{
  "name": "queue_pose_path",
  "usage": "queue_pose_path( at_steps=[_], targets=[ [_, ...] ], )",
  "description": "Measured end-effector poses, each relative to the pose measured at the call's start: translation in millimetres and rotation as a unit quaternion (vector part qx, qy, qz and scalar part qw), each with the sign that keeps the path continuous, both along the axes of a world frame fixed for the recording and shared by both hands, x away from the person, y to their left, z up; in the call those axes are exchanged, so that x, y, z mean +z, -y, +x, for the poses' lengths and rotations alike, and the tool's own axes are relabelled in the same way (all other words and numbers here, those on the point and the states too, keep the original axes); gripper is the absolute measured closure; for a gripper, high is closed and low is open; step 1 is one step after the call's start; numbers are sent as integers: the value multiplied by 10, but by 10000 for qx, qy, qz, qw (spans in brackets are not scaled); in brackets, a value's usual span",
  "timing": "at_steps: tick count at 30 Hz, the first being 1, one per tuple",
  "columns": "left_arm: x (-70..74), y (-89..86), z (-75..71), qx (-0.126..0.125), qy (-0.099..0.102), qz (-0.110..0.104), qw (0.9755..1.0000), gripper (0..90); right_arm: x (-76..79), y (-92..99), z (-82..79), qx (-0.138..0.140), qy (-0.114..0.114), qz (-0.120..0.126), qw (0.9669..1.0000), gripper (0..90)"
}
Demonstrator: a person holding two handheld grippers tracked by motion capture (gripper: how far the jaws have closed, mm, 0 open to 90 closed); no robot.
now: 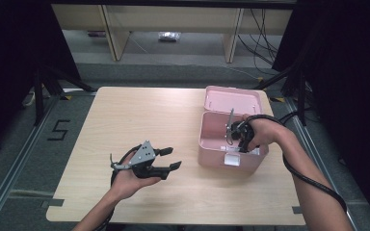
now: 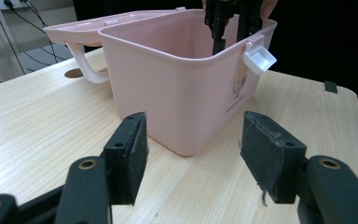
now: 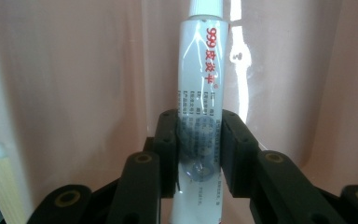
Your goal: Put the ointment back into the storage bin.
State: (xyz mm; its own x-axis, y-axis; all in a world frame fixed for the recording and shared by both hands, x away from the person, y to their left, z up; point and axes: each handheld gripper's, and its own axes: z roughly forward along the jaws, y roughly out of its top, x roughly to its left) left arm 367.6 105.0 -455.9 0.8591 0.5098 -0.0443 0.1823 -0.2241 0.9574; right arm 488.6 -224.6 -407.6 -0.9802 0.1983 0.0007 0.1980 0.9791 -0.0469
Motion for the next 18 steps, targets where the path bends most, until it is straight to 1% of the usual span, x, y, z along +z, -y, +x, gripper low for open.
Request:
queue_pose_path(
  at_steps=[1,2,3,4,6,7,9,10,11,13,14,16,17,18],
  targets=[
    [1,0,0,-2,2,-2,10000,407,-16,8,19,131,54,81,9999,715],
    [1,0,-1,-1,2,-3,10000,407,-17,4,27,170,45,112,9998,715],
    [-6,5,7,-40,15,-70,10000,407,-23,4,33,224,40,136,9996,715],
    [-6,5,6,-33,14,-67,10000,407,-29,2,34,209,10,124,9997,715],
    [-3,0,6,-29,17,-51,10000,407,-33,-2,23,112,41,85,9999,715],
    [4,-6,1,2,3,6,10000,407,-29,-3,14,-21,-21,0,10000,715],
    [6,-8,6,-18,32,17,10000,407,-46,7,37,124,14,19,9999,715],
    [7,-8,6,-11,29,15,10000,407,-41,0,32,84,9,28,10000,715],
    [7,-8,5,-11,28,15,10000,407,-44,0,40,123,57,93,9999,715],
    [7,-7,3,-13,25,10,10000,407,-49,-1,45,135,46,112,9998,715],
    [7,-7,3,-13,28,11,10000,407,-55,-1,53,216,31,149,9997,715],
    [3,-4,-1,2,-1,-3,10000,407,-58,-3,43,120,48,134,9998,715],
    [-1,-2,2,-13,11,-23,10000,407,-69,-2,51,178,22,158,9997,715],
    [-1,-1,2,-13,10,-25,10000,407,-69,-2,42,107,30,124,9999,715]
  ],
)
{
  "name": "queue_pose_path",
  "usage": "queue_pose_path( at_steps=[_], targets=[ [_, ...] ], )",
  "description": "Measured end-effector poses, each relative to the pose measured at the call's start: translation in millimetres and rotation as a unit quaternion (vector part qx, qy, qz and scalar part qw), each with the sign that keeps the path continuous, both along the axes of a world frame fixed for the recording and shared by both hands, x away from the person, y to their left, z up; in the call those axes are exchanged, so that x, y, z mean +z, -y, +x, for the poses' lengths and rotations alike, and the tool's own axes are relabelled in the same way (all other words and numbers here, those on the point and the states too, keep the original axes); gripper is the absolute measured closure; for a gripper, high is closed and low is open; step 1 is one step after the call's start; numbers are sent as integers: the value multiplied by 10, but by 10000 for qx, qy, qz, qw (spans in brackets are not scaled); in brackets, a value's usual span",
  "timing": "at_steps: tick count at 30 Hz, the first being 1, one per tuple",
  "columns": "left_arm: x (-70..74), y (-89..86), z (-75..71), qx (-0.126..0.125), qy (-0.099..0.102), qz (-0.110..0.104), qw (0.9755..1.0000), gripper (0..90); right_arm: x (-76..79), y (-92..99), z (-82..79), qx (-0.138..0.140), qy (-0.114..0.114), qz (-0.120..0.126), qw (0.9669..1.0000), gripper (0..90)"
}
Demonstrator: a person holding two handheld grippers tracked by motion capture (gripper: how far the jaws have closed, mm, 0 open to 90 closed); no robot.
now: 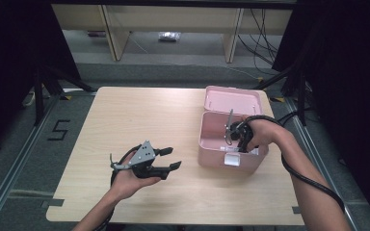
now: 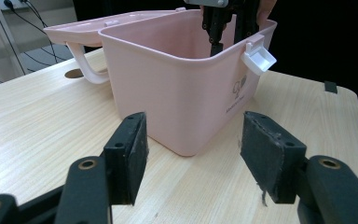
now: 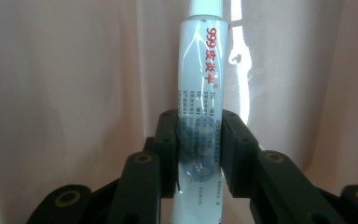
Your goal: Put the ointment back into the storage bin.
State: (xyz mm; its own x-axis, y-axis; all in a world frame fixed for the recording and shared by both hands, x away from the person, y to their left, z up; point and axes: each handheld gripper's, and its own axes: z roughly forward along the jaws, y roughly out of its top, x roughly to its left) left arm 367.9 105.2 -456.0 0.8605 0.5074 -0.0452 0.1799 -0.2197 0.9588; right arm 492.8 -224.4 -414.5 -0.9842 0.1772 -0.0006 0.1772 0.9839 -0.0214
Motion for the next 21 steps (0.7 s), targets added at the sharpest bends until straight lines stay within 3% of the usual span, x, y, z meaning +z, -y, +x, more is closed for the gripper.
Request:
queue_pose_path(
  at_steps=[3,6,8,12,14,19,21],
  targets=[
    [-1,2,9,-35,21,-29,10000,407,-19,3,13,94,-28,3,10000,715],
    [1,2,12,-44,32,-16,10000,407,-21,3,5,-27,-42,-43,10000,715],
    [2,4,11,-44,32,-17,10000,407,-34,14,31,133,18,-8,9999,715],
    [5,1,2,16,-14,32,10000,407,-28,5,4,-98,-23,-101,9999,714],
    [4,0,3,9,-9,33,10000,406,-28,-1,12,-46,-56,-98,9999,714],
    [9,-9,2,27,-2,40,10000,407,-21,-12,-10,-221,-69,-134,9996,712],
    [8,-10,2,28,-2,35,10000,407,-25,4,17,-127,-61,-98,9999,705]
  ],
)
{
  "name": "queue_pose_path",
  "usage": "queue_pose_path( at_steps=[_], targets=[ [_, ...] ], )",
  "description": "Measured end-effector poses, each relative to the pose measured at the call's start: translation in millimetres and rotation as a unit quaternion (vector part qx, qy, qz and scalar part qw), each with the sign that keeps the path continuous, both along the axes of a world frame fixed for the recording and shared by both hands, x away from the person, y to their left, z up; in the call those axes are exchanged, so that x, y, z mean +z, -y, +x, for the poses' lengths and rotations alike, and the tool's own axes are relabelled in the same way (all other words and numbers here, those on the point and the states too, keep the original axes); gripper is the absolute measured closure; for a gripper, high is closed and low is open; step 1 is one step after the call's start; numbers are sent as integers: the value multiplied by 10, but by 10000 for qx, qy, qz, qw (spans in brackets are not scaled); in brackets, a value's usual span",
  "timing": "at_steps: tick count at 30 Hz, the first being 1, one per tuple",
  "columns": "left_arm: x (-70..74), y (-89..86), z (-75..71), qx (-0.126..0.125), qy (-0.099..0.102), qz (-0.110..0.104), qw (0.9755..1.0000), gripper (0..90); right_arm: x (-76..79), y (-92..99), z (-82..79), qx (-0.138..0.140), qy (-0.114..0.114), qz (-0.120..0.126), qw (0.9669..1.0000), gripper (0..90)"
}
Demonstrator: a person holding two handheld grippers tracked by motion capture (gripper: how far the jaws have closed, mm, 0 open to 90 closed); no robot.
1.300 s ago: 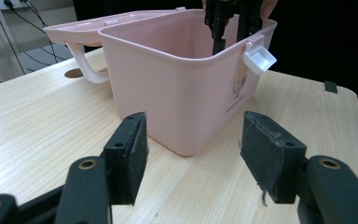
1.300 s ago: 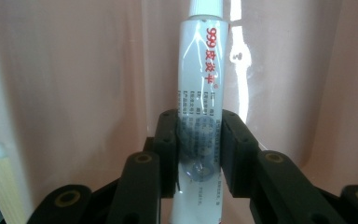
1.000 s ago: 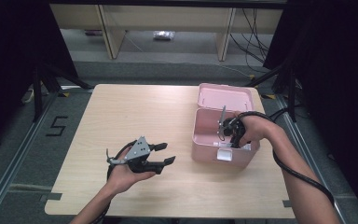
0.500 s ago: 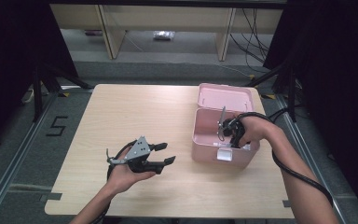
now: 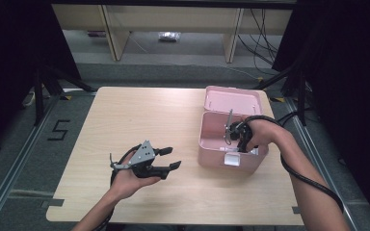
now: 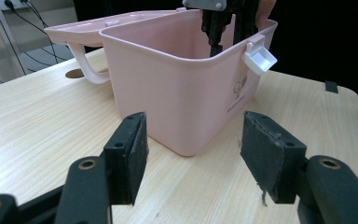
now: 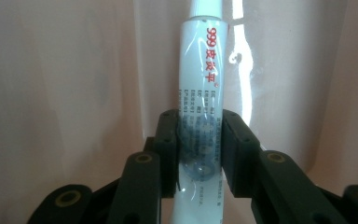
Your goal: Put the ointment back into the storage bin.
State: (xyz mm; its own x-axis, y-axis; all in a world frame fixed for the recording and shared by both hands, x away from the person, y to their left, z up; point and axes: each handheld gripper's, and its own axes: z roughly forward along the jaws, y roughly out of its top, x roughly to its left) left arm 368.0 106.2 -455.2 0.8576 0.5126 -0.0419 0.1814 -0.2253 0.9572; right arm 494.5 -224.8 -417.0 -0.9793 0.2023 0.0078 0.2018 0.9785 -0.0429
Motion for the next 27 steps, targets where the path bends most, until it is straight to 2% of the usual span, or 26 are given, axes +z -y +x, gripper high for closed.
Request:
queue_pose_path(
  at_steps=[1,3,4,6,7,8,9,11,12,15,16,17,21,23,24,25,27],
  targets=[
    [1,-1,1,-7,15,9,10000,406,14,-6,-10,-108,-6,-50,9999,698],
    [3,-1,2,-5,22,9,10000,407,17,-2,12,-46,38,135,9999,671],
    [4,-1,3,-5,25,11,10000,406,25,9,27,21,93,145,9998,661],
    [7,1,4,-11,30,21,10000,407,42,15,28,-40,90,152,9998,658],
    [9,2,4,-13,30,13,10000,407,49,27,57,141,157,189,9996,660],
    [9,3,4,-14,29,13,10000,406,63,34,51,35,161,172,9997,660],
    [9,4,5,-13,29,12,10000,407,66,37,72,169,195,210,9994,660],
    [10,7,5,-17,28,3,10000,407,93,29,32,-56,171,188,9997,660],
    [10,7,5,-18,30,3,10000,407,82,40,55,104,192,248,9995,661],
    [13,9,7,-35,49,3,10000,406,109,36,28,-53,174,195,9996,661],
    [13,10,7,-34,46,-5,10000,407,129,37,3,-296,158,54,9994,661],
    [14,9,7,-32,44,1,10000,407,118,55,21,-174,155,142,9996,661],
    [13,20,1,-15,16,-33,10000,407,183,72,15,-199,293,160,9992,662],
    [1,37,6,-71,26,-90,9999,407,217,89,3,-352,322,226,9986,660],
    [4,39,2,-55,17,-44,10000,407,228,117,29,-231,367,287,9986,661],
    [3,44,0,-53,10,-15,10000,407,251,113,1,-459,393,235,9979,662],
    [-11,64,0,-83,0,-70,9999,408,279,137,1,-537,414,278,9973,663]
  ],
)
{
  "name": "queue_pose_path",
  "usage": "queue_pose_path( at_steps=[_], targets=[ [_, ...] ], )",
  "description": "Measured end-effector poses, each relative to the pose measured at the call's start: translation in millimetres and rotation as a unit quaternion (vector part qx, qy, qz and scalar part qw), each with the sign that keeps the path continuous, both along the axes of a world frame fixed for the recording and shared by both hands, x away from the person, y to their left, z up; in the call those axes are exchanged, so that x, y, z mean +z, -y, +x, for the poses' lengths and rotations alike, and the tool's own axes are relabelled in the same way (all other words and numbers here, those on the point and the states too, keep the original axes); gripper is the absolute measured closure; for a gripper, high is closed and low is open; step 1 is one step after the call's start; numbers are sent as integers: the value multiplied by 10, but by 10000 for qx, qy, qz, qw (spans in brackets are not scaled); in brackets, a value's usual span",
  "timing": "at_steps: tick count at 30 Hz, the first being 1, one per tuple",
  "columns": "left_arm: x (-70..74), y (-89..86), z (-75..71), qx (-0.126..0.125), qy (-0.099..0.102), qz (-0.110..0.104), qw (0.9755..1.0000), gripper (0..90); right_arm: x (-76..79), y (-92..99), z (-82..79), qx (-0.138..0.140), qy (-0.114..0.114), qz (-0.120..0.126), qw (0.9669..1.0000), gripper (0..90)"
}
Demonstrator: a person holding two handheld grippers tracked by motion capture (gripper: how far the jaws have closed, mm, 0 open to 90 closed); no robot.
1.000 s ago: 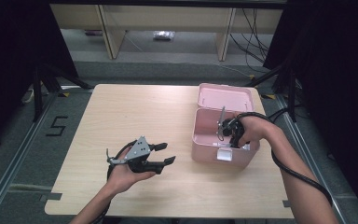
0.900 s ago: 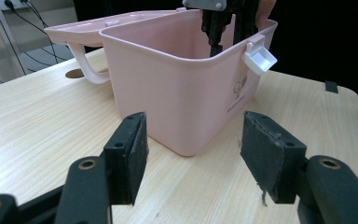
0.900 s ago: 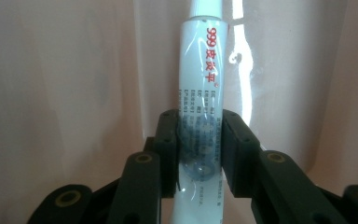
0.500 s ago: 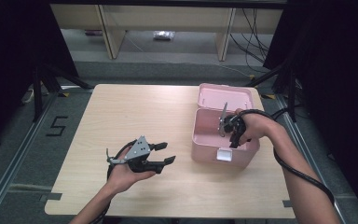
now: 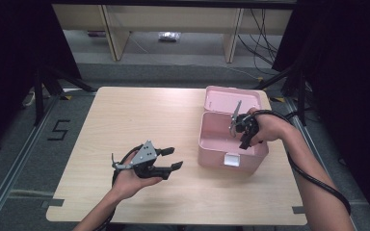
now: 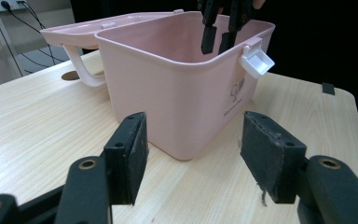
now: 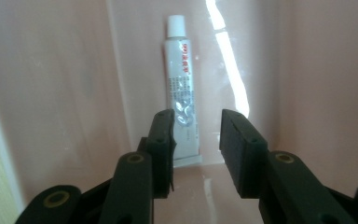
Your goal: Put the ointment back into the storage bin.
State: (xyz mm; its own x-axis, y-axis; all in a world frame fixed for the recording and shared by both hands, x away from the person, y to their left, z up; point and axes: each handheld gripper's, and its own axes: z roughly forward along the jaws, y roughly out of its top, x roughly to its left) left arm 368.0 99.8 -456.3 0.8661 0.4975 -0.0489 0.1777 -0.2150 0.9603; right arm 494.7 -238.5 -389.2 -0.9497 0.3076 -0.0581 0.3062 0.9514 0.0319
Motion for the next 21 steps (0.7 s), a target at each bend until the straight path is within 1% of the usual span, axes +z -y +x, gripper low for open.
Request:
queue_pose_path(
  at_steps=[1,4,5,6,7,9,10,11,12,13,14,15,16,17,18,19,20,21],
  targets=[
    [0,3,0,-9,6,37,10000,408,12,19,25,192,62,42,9998,663],
    [-3,16,-2,-24,4,73,10000,408,61,57,18,-47,132,65,9999,660],
    [-4,20,-1,-28,3,66,10000,409,71,71,32,-7,177,111,9998,658],
    [-14,33,3,-51,-19,-10,10000,409,87,78,32,-63,212,123,9997,656],
    [-8,35,-4,-15,-37,50,10000,410,111,93,35,-131,257,139,9995,654],
    [-11,50,0,-54,-38,45,10000,412,157,128,51,-238,315,213,9990,648],
    [-16,63,8,-88,-20,20,10000,413,177,140,51,-341,361,232,9985,647],
    [-14,70,13,-104,-17,66,9999,415,201,153,62,-404,376,307,9980,644],
    [-16,84,17,-107,-36,24,9999,417,226,175,72,-454,413,449,9971,644],
    [-17,93,32,-152,-11,19,9999,419,245,187,77,-516,463,446,9966,644],
    [-8,106,35,-127,-45,34,9999,422,265,205,92,-552,452,460,9964,639],
    [-5,116,41,-127,-43,23,9999,426,293,221,84,-822,438,442,9947,636],
    [-4,133,51,-171,-17,-10,9999,427,310,239,102,-793,468,466,9947,636],
    [3,144,50,-176,-21,36,9998,429,329,261,115,-804,516,488,9942,636],
    [4,168,49,-204,-25,10,9998,432,348,280,122,-867,524,498,9936,637],
    [8,179,48,-224,-17,31,9997,436,363,298,119,-941,543,536,9926,637],
    [6,190,50,-252,-7,14,9997,438,375,314,116,-1022,570,521,9918,636],
    [10,199,45,-254,-13,44,9997,441,374,328,112,-1020,596,572,9914,636]
  ],
)
